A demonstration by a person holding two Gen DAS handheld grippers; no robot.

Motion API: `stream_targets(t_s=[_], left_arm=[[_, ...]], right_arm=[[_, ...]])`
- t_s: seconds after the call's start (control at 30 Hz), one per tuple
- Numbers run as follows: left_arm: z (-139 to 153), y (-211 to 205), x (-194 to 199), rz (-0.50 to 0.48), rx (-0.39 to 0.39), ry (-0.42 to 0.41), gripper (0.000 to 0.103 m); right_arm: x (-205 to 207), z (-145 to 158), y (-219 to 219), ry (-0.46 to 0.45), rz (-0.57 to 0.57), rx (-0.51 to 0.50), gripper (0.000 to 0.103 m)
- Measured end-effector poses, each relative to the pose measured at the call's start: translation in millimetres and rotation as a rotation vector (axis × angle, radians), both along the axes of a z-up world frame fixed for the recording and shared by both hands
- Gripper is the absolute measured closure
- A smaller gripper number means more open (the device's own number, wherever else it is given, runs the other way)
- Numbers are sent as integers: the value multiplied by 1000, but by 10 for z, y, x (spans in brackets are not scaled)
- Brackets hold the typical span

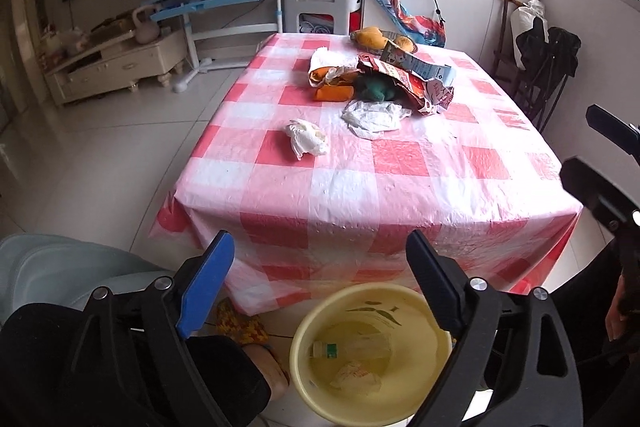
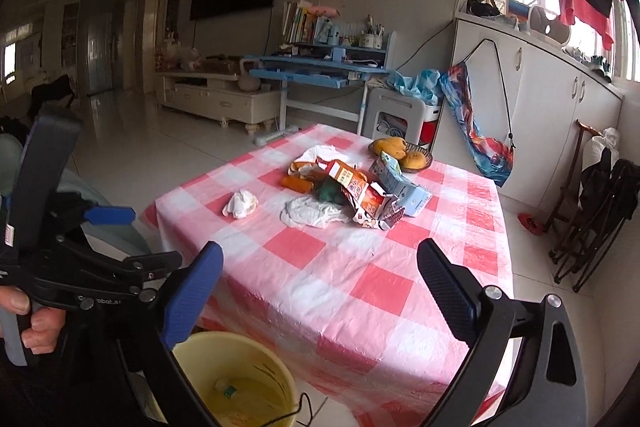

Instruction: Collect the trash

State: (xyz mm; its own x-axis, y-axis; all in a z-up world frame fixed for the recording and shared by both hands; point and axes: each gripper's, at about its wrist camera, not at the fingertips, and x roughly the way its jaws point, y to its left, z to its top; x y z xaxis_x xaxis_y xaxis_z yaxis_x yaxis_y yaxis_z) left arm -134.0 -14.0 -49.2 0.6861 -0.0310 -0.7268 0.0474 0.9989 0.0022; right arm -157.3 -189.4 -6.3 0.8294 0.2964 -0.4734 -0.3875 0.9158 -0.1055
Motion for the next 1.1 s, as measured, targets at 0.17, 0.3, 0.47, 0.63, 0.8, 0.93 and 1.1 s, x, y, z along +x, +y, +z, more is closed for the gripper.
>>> stream_targets(t_s=[0.17,0.3,0.47,0.63,0.8,0.93,1.1], left_arm=[[-20,5,2,7,10,3,18],[-9,51,3,29,0,-6,18],[-5,140,25,66,-30,-6,18],[-12,204,44,93,-55,-2,18],[-6,207,41,96,-50,-8,18],[10,186,32,94,-34,-19,18],[25,149,9,87,-10,-32,18]], right_arm=[[16,-63,71,14,-8,-61,9],[-2,-95,120,13,-2,-89,9],[-18,-104,154,14,7,-106,9],[-17,-110,170,22,9,-112,9],[-22,-111,180,24,12,-116,9],[-25,-113,185,26,13,-119,9],[-26,-124,195,30,17,-125,9]])
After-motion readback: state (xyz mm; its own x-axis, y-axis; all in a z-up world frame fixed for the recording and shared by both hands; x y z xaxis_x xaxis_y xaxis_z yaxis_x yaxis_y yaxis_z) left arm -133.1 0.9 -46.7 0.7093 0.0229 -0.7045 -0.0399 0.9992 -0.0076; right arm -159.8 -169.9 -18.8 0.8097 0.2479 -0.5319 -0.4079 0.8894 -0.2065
